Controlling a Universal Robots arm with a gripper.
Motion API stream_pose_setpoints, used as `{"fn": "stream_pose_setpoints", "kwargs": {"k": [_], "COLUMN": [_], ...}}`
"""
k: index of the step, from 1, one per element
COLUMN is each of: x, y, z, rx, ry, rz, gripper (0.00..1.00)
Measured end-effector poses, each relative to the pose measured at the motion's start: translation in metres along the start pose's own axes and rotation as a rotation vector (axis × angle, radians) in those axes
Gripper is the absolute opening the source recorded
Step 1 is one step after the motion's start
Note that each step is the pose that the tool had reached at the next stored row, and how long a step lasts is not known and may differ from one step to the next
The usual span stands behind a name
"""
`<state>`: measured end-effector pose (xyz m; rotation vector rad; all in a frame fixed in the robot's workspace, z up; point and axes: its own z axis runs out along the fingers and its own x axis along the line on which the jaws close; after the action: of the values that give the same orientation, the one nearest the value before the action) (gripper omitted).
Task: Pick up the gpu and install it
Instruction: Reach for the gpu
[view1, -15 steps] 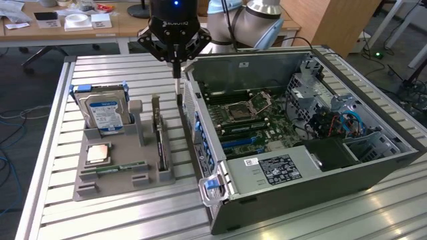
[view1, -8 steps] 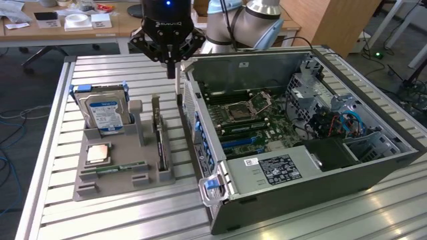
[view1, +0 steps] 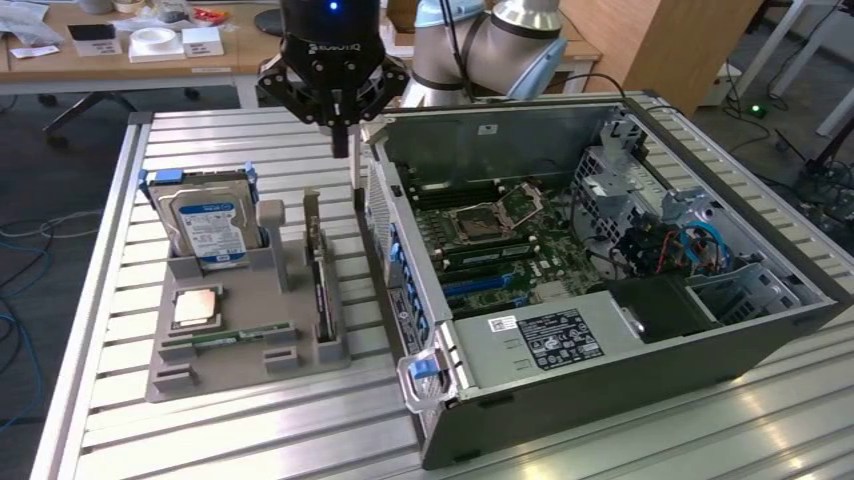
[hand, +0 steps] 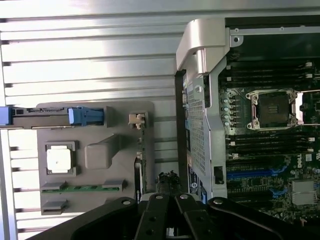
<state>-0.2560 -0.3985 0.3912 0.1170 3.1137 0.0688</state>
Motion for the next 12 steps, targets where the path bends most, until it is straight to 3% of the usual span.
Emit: {"fn": "stream_pose_setpoints", "kwargs": {"k": [12], "x": [0.015], "y": [-0.0011], "z": [0.0], "rx": [0.0], "ry": [0.0], "rz": [0.0], "gripper": [0.11]}}
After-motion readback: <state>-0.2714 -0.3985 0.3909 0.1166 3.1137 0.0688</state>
